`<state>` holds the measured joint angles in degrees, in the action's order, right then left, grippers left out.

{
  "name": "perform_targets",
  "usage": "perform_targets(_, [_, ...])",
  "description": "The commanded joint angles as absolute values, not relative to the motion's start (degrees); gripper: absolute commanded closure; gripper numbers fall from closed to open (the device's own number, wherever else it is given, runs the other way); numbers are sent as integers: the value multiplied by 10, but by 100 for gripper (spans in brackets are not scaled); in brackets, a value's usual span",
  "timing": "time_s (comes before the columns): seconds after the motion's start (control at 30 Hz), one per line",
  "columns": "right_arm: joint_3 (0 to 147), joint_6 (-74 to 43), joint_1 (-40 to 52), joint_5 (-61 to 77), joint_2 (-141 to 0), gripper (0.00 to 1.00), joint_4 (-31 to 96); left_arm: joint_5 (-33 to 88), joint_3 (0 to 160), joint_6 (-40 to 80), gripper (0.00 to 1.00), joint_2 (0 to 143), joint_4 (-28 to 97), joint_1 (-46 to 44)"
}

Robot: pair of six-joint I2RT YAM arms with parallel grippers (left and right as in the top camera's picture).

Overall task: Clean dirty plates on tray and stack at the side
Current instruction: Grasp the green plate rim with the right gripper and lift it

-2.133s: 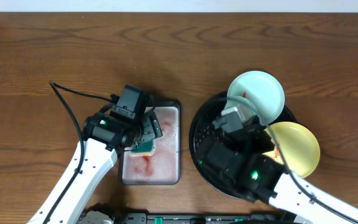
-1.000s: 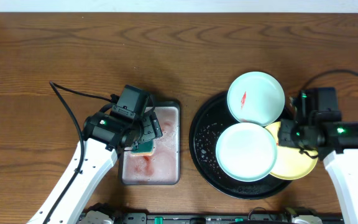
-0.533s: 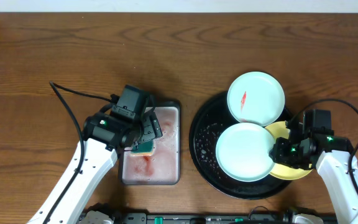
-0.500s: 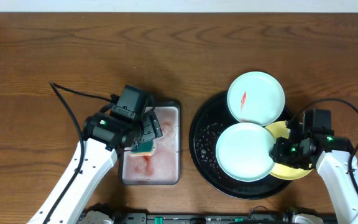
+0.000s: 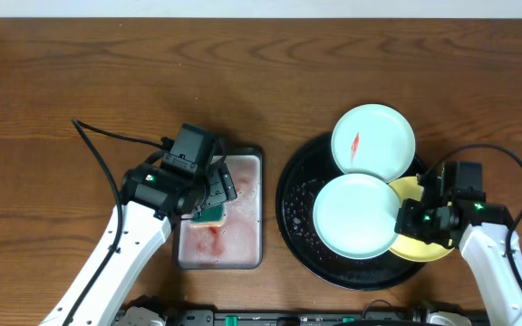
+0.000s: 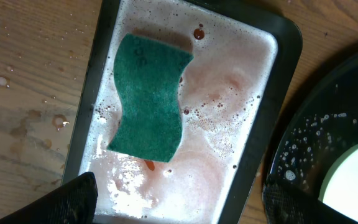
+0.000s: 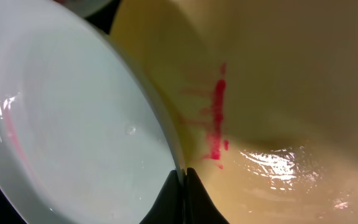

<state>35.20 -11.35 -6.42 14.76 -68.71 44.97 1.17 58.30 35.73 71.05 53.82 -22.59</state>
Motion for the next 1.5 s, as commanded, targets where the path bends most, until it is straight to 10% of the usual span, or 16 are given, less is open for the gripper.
perform_targets(0.0, [370, -124, -70, 152, -639, 99, 456, 9, 583, 352, 15, 712, 541, -223])
perform_targets(0.53, [418, -110, 79, -69, -432, 99, 425, 9, 583, 352, 15, 712, 541, -223])
perform_targets(0.93, [422, 189, 327, -327, -463, 99, 299, 9, 583, 352, 15, 712, 541, -223])
perform_targets(1.47, [422, 310, 580, -664, -499, 99, 235, 9, 583, 352, 15, 712, 541, -223])
